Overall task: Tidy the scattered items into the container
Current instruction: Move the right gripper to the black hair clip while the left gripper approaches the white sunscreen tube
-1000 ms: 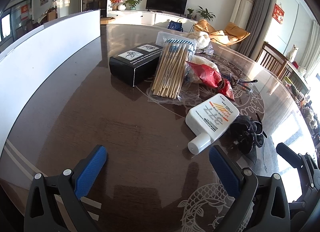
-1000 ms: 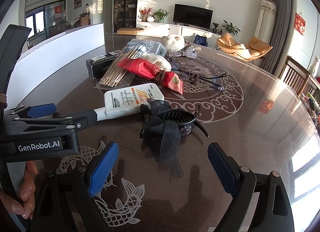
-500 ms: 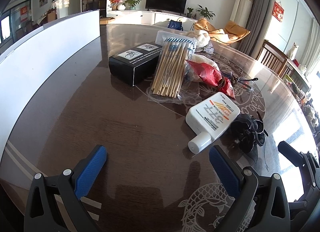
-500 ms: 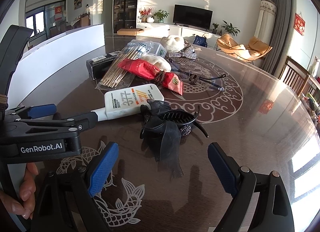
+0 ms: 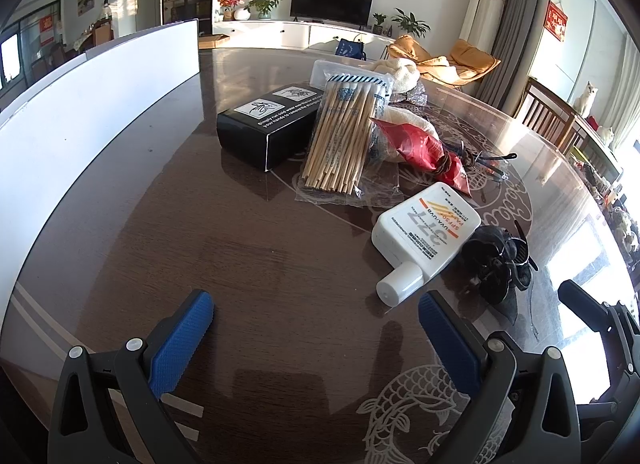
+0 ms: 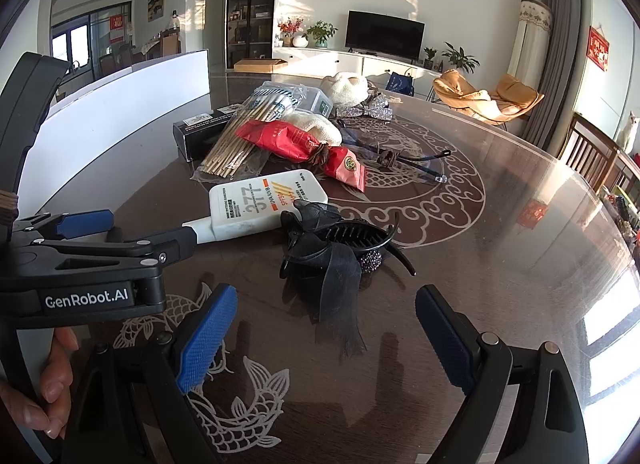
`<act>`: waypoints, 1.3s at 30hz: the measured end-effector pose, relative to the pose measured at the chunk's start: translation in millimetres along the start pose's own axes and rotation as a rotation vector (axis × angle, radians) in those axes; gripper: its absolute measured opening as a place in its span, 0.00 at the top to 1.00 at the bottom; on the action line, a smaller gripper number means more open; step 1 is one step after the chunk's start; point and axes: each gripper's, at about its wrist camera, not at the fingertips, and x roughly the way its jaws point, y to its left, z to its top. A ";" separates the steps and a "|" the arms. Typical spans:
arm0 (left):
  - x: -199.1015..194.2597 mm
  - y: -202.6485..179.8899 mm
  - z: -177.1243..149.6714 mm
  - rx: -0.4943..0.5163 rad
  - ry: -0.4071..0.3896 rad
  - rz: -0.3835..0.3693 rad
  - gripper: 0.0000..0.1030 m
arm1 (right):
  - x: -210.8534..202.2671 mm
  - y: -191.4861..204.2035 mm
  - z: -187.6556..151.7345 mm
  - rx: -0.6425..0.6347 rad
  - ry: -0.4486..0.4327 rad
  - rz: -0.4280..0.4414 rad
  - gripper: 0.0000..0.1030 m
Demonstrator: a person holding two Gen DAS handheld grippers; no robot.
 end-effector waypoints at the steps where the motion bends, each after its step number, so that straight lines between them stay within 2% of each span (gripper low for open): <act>1: 0.0 -0.1 0.0 0.000 0.000 0.000 0.00 | 0.0 0.0 0.0 0.000 0.000 0.000 0.11; 15: 0.3 2.7 1.1 -0.005 0.006 -0.012 0.00 | 0.0 -0.2 -0.1 0.000 0.000 0.001 0.11; 18: 1.7 6.9 2.8 0.006 0.028 0.011 0.00 | 0.9 0.1 0.3 -0.002 0.007 0.003 0.11; 28: -12.6 45.9 -6.9 -0.061 0.088 0.045 0.00 | 7.4 0.6 1.0 0.002 0.048 0.017 0.11; 33: -12.9 46.3 -10.1 -0.018 0.100 0.082 0.00 | 13.7 2.3 1.7 -0.012 0.087 0.026 0.11; 37: -12.8 43.9 -9.3 -0.002 0.101 0.079 0.00 | 20.0 -7.7 2.6 0.040 0.120 0.073 0.11; 39: -12.4 42.2 -8.8 0.008 0.101 0.088 0.00 | 21.8 -10.1 3.6 0.054 0.127 0.066 0.11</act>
